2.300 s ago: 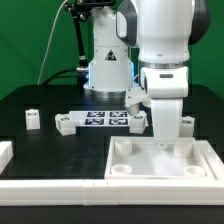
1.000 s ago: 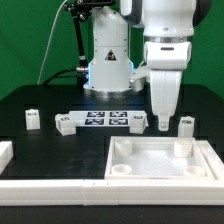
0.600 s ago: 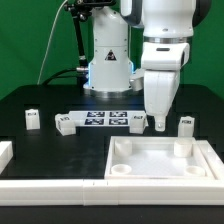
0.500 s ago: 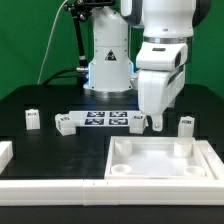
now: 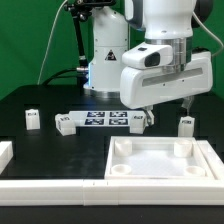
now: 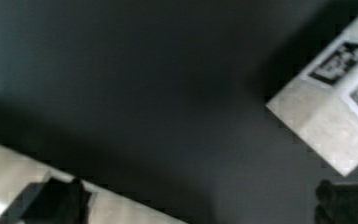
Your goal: Assemble one leg
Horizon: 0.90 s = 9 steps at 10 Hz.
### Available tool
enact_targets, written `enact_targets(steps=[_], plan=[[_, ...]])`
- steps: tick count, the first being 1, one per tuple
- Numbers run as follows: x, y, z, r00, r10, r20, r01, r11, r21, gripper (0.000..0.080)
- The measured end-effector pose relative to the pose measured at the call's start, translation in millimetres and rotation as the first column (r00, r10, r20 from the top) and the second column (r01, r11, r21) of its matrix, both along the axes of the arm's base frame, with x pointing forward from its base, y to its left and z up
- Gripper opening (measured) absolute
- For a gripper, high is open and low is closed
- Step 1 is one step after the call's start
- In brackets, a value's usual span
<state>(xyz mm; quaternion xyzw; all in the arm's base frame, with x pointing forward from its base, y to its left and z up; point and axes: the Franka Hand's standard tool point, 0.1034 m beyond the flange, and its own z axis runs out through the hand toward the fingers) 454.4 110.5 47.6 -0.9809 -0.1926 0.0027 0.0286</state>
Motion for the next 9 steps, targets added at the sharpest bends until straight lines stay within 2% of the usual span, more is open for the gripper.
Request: enact_targets(steps=[2,4,6,9], plan=[[-4.2,13.2,-0.6,0.96,-0.278,-0.02,0.278,0.961,0.008,0.0648],[-7.3,23.2,-1.7,0.889,-0.456,-0.038,0.457,0.889,0.014,0.0648],[-7.8,24.8,-1.7,0.831,-0.554,-0.053,0.556,0.831,0.015,0.0648],[-12.8,30.5,-6.0,0.625,-0.776,-0.085,0.78,0.626,0.015,0.0648]])
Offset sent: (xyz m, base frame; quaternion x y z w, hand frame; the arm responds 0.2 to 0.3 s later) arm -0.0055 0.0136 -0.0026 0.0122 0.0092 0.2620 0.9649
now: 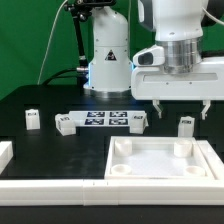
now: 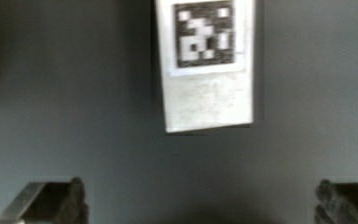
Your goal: Assemble one leg
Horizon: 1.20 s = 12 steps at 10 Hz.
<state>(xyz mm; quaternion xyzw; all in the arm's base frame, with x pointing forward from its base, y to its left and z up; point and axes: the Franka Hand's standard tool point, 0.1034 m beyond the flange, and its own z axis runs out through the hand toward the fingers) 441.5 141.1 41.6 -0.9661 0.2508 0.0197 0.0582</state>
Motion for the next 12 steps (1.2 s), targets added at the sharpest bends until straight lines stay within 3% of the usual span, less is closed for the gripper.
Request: enact_targets(steps=[4,6,9,12], plan=[[-9.8,5.5,-7.2,0.999,0.029,-0.018,-0.029,1.0,0.002,0.0648],[-10.7,-5.4,-9.3,0.981,0.096,-0.171,-0.085,0.994,0.071,0.0648],[-18.3,-0.6,-13.4,0.941,0.125,-0.314,-0.092,0.989,0.117,0.0648],[-20.6,6.5,-12.1,0.83,0.202,-0.52,-0.093,0.969,0.228,0.0648]])
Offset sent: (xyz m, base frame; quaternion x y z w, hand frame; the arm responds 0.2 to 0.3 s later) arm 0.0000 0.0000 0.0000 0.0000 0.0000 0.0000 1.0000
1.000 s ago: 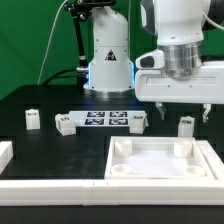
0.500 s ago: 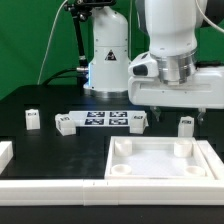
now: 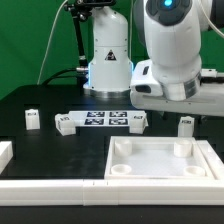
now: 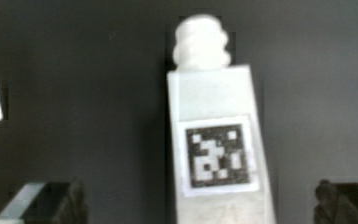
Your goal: Assemble one leg
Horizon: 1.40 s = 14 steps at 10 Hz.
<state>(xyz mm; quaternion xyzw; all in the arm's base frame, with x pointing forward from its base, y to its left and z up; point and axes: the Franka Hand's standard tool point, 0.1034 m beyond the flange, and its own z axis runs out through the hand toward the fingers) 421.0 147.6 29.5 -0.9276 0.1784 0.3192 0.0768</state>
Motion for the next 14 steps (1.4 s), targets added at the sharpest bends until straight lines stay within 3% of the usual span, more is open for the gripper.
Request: enact_targets(steps=[4,11,12,13,14], plan=[[1.7,5.7,-11.3,0.966,0.049,-0.254,-0.022,0.994,0.11,0.0648],[-3.3,14.5,-21.3,0.961,0.061,-0.269,-0.034,0.994,0.105,0.0634],[-3.3,14.5,-21.4,0.961,0.061,-0.269,-0.034,0.994,0.105,0.0444],[-3.3,14.5,-21.4,0.961,0.061,-0.269,-0.034,0.994,0.105,0.0307],[-3.3,14.5,-21.4,0.961,0.061,-0.269,-0.034,0.994,0.105,0.0307]])
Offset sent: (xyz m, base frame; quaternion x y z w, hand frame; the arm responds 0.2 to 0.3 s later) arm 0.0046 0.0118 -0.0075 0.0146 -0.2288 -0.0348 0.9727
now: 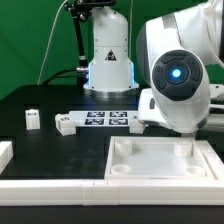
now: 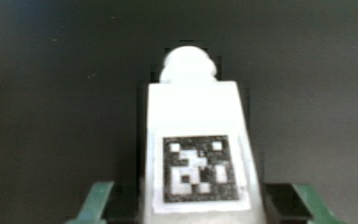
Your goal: Assemble one leg
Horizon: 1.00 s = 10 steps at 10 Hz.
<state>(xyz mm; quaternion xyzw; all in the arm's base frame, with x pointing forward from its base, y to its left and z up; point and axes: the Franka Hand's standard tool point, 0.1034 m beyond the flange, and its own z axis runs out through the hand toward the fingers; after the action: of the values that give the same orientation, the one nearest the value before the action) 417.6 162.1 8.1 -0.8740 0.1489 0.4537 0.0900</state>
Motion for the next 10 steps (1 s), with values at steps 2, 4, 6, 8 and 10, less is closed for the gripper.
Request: enact_targets(steps=[2,4,6,8,10], plan=[[0.0,0.0,0.0,1.0,0.0,0.0,0.0,1.0,0.0,0.0289],[0.0,0.0,0.0,1.0,0.0,0.0,0.0,1.0,0.0,0.0289],[0.5,-0.7,0.4,1.0,-0.001,0.0,0.001,1.0,0.0,0.0289],[10.1,-9.6,19.0,0.999,0.003,-0.042,-0.003,1.0,0.003,0.029],[26.6,-11.1,33.2,0.997,0.011,-0.071,-0.01,1.0,0.016,0.029]])
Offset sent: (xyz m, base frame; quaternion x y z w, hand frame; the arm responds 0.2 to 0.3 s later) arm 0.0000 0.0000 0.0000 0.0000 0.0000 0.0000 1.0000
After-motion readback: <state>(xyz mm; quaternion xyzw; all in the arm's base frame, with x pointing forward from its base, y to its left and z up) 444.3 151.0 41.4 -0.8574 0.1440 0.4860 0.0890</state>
